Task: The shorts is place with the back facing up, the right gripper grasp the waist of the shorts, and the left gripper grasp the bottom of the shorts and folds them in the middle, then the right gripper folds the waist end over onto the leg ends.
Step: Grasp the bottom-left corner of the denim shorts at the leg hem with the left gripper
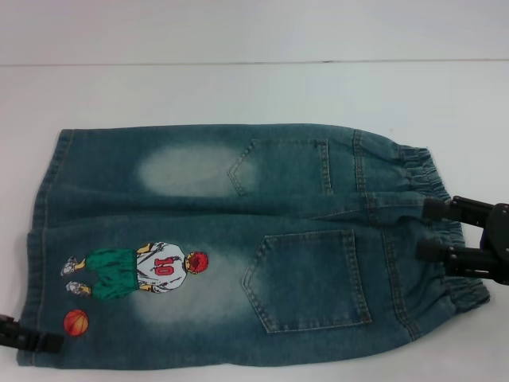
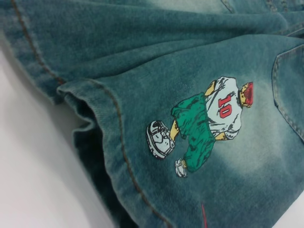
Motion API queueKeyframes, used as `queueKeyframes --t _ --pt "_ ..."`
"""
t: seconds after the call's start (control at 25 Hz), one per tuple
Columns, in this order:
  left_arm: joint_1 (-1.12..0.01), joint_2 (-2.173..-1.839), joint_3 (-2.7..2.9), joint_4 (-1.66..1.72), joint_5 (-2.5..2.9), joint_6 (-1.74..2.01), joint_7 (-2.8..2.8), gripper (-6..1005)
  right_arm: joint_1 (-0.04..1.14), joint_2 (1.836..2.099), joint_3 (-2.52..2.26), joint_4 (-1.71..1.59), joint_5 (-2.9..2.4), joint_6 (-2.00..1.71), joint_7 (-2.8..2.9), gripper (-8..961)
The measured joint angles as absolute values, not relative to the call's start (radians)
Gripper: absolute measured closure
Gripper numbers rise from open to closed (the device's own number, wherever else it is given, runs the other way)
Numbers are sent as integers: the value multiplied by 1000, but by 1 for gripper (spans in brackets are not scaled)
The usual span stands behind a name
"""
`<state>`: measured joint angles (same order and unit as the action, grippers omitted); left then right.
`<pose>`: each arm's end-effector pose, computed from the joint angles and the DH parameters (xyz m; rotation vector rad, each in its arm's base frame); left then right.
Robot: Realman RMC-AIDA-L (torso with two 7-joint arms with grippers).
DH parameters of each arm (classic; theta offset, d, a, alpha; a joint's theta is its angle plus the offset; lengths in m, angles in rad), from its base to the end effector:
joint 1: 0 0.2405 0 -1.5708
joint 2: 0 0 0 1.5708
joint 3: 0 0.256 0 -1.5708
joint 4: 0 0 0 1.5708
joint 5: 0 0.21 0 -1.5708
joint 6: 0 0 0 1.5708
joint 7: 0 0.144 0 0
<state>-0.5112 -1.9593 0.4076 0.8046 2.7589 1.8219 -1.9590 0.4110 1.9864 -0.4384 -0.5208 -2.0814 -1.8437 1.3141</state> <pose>-0.3531 0.2692 0.0738 -2.5563 -1.6456 0.0571 0.3091 0.2664 0.0385 -2.6727 0.7904 0.9465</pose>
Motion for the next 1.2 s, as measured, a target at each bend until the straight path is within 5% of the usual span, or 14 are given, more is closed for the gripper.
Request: queueKeyframes --t 1.2 --pt "-506 -1967 406 797 2773 1833 -1962 143 417 1986 -437 -525 -2080 -1847 1315 70"
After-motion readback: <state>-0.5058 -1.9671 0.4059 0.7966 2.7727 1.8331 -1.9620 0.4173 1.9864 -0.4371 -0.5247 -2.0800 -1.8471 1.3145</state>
